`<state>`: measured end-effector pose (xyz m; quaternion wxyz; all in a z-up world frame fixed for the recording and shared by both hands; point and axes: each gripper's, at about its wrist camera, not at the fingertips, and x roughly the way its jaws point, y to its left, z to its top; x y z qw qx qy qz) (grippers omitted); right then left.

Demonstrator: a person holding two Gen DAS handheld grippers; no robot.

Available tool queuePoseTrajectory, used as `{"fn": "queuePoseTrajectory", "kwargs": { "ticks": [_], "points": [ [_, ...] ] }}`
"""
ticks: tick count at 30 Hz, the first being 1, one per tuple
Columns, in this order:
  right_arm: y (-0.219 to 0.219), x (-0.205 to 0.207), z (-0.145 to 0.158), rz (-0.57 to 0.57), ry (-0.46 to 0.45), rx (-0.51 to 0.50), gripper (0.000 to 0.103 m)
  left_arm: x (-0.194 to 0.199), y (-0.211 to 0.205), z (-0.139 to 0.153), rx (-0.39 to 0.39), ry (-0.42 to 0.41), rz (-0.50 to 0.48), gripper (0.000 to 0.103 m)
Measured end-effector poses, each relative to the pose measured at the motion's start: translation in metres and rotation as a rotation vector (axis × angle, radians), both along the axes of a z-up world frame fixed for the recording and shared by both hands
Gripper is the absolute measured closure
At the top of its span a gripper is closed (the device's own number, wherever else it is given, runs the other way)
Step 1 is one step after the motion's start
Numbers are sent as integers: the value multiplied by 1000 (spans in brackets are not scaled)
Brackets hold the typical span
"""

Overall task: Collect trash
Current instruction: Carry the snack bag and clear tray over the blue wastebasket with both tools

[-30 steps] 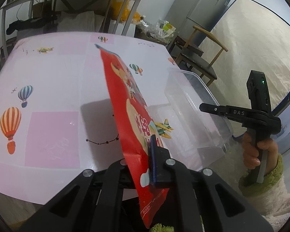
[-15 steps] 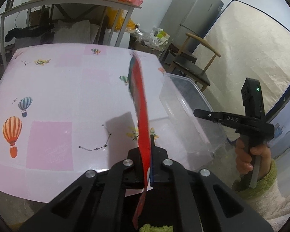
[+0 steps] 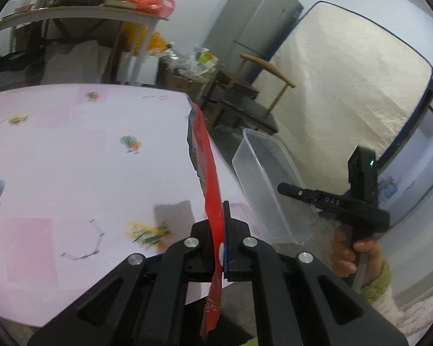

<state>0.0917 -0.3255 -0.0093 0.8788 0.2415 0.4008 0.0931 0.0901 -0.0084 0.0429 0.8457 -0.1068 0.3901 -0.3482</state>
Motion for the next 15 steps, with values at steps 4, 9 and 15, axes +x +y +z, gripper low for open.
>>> {"fn": "queuePoseTrajectory", "kwargs": {
  "ticks": [4,9,15],
  "points": [
    [-50,-29,10,-157,-33,5,100,11,-30,16,-52,2,-78,102],
    [-118,-78,2,-385,-21,-13,100,35,-92,25,-89,41,-213,102],
    [-181,-117,-55,-571,96,45,100,55,-192,-6,3,138,-344,102]
  ]
}}
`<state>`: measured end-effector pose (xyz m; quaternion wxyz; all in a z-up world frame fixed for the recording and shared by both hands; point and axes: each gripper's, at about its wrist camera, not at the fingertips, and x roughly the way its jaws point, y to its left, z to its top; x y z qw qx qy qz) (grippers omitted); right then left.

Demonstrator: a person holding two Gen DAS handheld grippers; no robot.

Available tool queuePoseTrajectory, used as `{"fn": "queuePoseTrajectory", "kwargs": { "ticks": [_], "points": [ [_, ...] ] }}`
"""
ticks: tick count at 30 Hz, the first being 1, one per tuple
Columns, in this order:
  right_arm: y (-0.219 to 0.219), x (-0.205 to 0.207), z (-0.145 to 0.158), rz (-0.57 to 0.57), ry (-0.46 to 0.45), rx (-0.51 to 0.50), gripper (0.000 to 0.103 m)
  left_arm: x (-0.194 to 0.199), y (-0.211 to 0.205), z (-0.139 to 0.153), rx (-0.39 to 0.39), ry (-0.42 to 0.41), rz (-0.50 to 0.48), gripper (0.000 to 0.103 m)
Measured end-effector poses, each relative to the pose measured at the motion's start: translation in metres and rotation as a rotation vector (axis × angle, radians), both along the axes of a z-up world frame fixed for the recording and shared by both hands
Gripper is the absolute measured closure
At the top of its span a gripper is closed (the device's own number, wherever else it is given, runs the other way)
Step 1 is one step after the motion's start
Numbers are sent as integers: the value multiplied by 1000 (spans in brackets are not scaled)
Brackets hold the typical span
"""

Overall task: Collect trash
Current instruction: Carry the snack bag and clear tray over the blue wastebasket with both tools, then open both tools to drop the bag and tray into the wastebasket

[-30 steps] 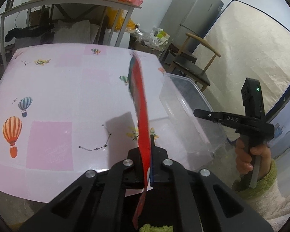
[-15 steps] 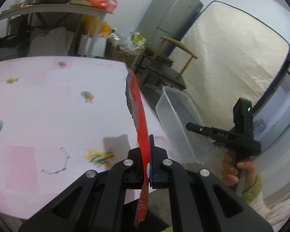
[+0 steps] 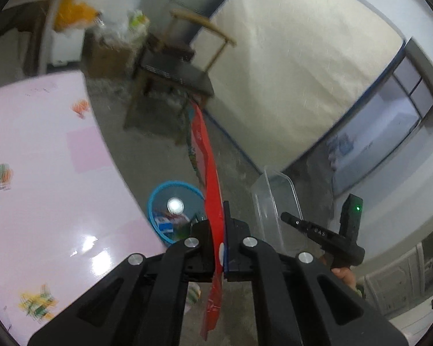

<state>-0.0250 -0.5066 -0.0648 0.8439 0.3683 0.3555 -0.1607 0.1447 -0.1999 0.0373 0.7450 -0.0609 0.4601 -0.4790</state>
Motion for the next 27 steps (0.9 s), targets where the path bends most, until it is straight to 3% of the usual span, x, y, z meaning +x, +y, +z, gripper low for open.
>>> {"fn": "queuePoseTrajectory", "kwargs": {
  "ticks": [6,12,15,17,19,20,24,27],
  "points": [
    [-30,9,-74,-72,128,100,100,22,-102,-70,242,50,-84,101],
    [-52,62,-125,-85,270,77,100,46,-181,-127,422,54,-128,101],
    [-65,90,-137,-100,313,33,98,57,-208,-146,465,43,-132,101],
    [-70,105,-148,-107,323,26,91,64,-221,-157,474,54,-138,95],
    [-73,115,-156,-102,322,17,75,73,-228,-169,484,88,-138,69],
    [-72,123,-162,-88,328,9,71,78,-229,-172,486,98,-129,65],
    [-68,133,-174,-60,351,-10,63,81,-220,-180,462,150,-118,58],
    [-67,132,-173,-61,333,-14,60,81,-210,-171,455,126,-112,56]
  ]
}}
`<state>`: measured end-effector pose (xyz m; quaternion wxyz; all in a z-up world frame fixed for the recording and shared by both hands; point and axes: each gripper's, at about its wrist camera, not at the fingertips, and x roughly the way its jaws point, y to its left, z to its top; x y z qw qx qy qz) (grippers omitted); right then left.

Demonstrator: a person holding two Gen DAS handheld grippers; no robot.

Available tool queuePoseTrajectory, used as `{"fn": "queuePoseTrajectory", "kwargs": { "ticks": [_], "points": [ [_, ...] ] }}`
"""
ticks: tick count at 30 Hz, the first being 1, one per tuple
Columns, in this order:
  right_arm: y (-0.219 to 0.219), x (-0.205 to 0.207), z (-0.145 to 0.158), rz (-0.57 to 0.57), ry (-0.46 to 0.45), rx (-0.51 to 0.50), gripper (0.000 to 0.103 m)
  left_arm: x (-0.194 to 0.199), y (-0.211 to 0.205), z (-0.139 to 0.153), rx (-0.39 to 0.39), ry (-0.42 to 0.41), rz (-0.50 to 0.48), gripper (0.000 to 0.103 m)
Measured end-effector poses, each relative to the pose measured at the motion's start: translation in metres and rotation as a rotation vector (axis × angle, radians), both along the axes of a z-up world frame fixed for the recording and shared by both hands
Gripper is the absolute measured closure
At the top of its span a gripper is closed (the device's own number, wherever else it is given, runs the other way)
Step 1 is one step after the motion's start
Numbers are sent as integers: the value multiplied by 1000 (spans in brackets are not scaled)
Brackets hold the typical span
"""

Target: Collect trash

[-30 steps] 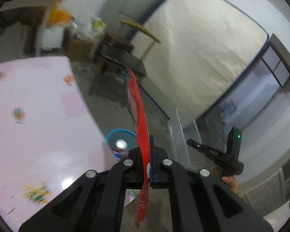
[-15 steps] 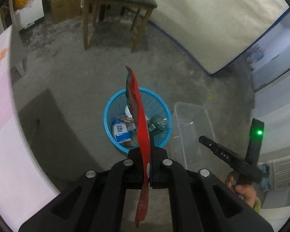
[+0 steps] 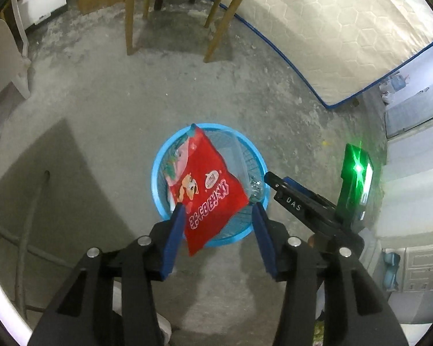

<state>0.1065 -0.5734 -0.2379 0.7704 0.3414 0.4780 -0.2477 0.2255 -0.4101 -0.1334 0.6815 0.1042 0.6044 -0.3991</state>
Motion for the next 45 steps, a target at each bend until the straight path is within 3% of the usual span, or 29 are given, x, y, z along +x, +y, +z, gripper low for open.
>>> {"fn": "queuePoseTrajectory", "kwargs": {
  "ticks": [6,14,19,22,25,30,34,38,45],
  "points": [
    [-3,-17,12,-33,-36,5,58,-7,19,31,-37,-62,13,49],
    [8,-66,56,-42,-136,-11,49,-49,74,108,-149,-210,6,30],
    [50,-102,109,39,-233,-90,30,-91,140,152,-239,-349,67,10],
    [85,-124,147,96,-288,-171,16,-114,180,166,-266,-403,137,5],
    [115,-138,173,139,-322,-250,8,-134,216,170,-251,-442,219,5],
    [169,-156,208,202,-367,-383,8,-160,265,166,-202,-477,364,5],
    [195,-160,217,245,-382,-417,8,-174,295,159,-154,-484,526,5],
    [222,-158,220,278,-357,-482,8,-189,305,152,-84,-549,573,5],
    [258,-151,210,327,-289,-559,8,-200,313,123,1,-460,571,5]
  ]
}}
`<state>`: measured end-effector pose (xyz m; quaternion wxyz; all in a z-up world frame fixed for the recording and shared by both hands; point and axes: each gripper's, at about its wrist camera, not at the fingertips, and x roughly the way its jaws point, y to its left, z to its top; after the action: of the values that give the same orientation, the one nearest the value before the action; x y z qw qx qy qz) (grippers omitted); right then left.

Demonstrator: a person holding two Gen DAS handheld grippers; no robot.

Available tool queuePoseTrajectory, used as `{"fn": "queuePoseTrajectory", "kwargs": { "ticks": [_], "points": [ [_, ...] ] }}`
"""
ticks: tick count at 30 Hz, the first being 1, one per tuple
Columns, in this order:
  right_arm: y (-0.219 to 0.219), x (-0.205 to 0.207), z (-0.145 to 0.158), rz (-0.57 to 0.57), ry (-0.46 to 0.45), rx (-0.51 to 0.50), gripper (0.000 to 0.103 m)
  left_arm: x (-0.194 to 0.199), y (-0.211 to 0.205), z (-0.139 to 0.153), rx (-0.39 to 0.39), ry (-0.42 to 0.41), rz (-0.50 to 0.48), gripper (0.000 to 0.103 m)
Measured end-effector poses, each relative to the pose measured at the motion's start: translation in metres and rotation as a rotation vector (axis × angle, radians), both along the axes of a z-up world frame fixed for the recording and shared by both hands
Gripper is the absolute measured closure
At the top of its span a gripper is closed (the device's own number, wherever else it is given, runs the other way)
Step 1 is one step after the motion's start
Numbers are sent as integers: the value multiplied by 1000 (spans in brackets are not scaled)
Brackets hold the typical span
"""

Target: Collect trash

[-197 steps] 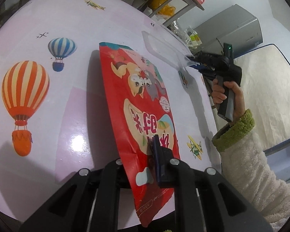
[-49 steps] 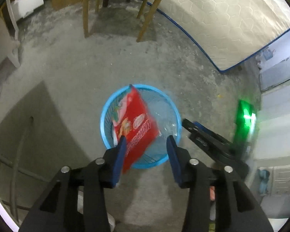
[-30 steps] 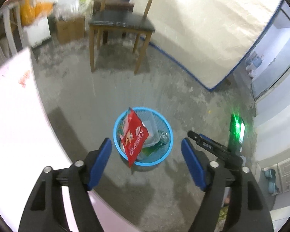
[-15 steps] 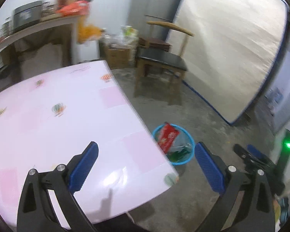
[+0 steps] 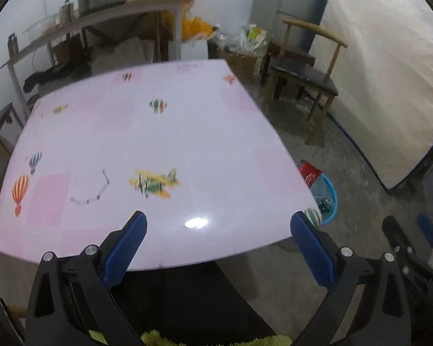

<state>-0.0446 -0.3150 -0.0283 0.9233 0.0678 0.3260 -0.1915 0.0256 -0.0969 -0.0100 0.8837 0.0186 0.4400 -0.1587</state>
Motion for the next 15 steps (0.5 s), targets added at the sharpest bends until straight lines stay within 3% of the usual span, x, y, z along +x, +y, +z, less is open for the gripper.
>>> {"fn": "queuePoseTrajectory", "kwargs": {
  "ticks": [6,15],
  "points": [
    [12,-2,-10,-17,82,-8,8,-5,0,-11,-1,57,29,5],
    [13,-4,-16,-49,114,-13,8,-11,-8,-11,38,51,27,5]
  ]
}}
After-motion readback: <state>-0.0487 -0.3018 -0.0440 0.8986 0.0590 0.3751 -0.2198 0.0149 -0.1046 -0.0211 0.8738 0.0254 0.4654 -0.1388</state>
